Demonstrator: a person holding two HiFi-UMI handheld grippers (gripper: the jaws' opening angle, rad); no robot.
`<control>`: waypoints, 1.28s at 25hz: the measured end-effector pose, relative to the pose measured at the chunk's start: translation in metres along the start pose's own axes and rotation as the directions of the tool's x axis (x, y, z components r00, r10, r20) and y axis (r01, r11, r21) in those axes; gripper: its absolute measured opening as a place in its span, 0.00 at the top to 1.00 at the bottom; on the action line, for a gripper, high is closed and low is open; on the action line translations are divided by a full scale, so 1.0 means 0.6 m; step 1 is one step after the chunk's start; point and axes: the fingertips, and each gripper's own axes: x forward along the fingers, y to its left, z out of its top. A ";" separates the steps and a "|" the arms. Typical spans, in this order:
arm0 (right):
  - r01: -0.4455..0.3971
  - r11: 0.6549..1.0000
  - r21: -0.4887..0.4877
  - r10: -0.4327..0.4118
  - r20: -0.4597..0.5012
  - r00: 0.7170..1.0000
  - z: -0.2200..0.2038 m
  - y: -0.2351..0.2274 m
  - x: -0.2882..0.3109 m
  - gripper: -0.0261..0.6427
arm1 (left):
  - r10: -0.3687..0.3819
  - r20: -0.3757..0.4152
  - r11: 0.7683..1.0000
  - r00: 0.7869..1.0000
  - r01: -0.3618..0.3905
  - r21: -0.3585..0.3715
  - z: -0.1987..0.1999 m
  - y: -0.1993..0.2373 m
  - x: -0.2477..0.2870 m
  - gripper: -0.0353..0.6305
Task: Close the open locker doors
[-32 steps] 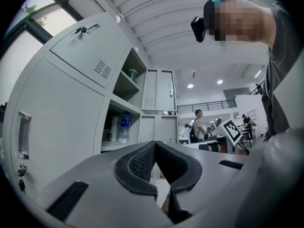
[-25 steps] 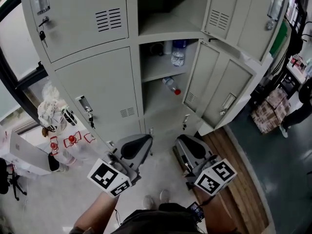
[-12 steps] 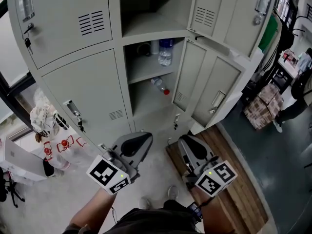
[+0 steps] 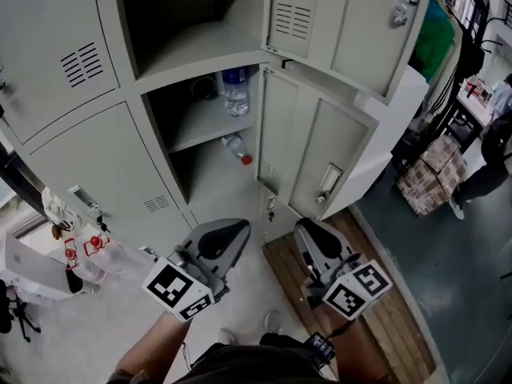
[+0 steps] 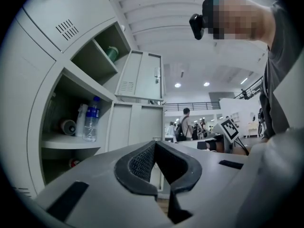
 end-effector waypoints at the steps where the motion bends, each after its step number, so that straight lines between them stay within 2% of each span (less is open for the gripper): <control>1: 0.001 1.000 0.002 -0.001 0.001 1.000 0.003 -0.016 -0.001 0.89 | 0.002 -0.002 1.000 1.000 -0.002 -0.001 -0.003 -0.001 0.015 0.93; 8: 0.014 1.000 0.009 -0.014 0.004 1.000 0.025 -0.114 -0.011 0.89 | 0.012 -0.015 1.000 1.000 -0.013 -0.014 -0.024 -0.006 0.105 0.93; 17: 0.032 0.999 0.024 -0.032 0.001 0.999 0.037 -0.201 -0.032 0.89 | 0.012 -0.023 1.000 1.000 -0.013 -0.024 -0.040 -0.019 0.189 0.93; 23: 0.019 0.999 0.036 -0.019 0.000 1.000 0.042 -0.234 -0.029 0.89 | 0.019 -0.030 1.000 0.999 -0.020 -0.021 -0.046 -0.023 0.221 0.93; 32: -0.050 0.997 0.051 0.051 -0.009 0.999 0.045 -0.254 -0.016 0.89 | 0.056 -0.037 0.998 0.998 -0.057 -0.029 -0.055 -0.010 0.242 0.93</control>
